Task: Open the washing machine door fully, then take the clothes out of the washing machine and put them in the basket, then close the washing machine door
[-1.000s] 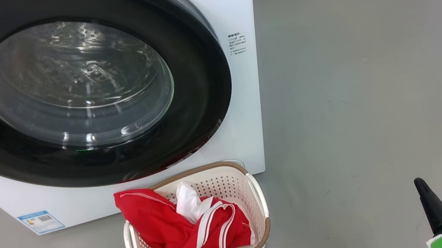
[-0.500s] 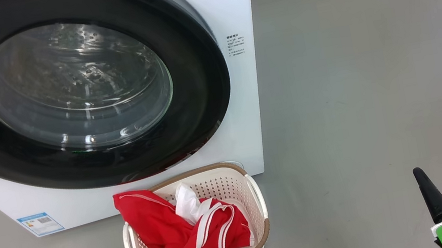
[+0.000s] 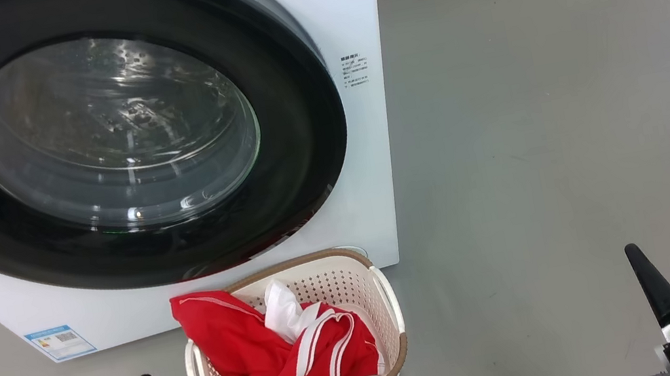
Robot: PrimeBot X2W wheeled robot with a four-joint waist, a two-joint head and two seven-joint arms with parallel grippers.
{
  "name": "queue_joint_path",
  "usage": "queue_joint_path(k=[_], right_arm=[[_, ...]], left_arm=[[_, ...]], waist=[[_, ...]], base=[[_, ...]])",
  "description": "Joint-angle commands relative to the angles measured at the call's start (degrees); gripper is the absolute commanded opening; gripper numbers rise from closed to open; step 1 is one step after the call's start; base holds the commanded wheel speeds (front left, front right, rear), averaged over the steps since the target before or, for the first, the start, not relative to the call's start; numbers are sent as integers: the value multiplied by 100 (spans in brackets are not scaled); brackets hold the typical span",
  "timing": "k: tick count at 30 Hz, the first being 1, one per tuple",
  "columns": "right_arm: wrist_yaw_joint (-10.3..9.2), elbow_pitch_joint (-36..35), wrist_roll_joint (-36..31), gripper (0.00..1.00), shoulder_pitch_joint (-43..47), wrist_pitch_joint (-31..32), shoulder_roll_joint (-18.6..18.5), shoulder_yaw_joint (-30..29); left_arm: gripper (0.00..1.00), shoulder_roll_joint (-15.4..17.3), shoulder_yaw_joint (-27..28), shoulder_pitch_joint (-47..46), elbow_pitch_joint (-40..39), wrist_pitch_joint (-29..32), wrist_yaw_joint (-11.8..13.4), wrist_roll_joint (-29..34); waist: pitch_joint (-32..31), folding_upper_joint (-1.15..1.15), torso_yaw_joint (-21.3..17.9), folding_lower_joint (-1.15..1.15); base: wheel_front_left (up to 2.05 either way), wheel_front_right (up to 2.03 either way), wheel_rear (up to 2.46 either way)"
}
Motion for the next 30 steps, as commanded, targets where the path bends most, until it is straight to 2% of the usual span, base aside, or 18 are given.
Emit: queue_joint_path(k=[1,30], right_arm=[[-4,-170,164,0,-301,46,-104,59],[-5,-195,1752,0,-629,530,-136,-22]], left_arm=[[0,57,179,-243,-154,54,-31,-162],[0,-15,301,-446,-177,515,-40,-1827]], waist=[[-2,0,-2,0],[-41,0,-54,0]], base=[[0,0,0],[0,0,0]])
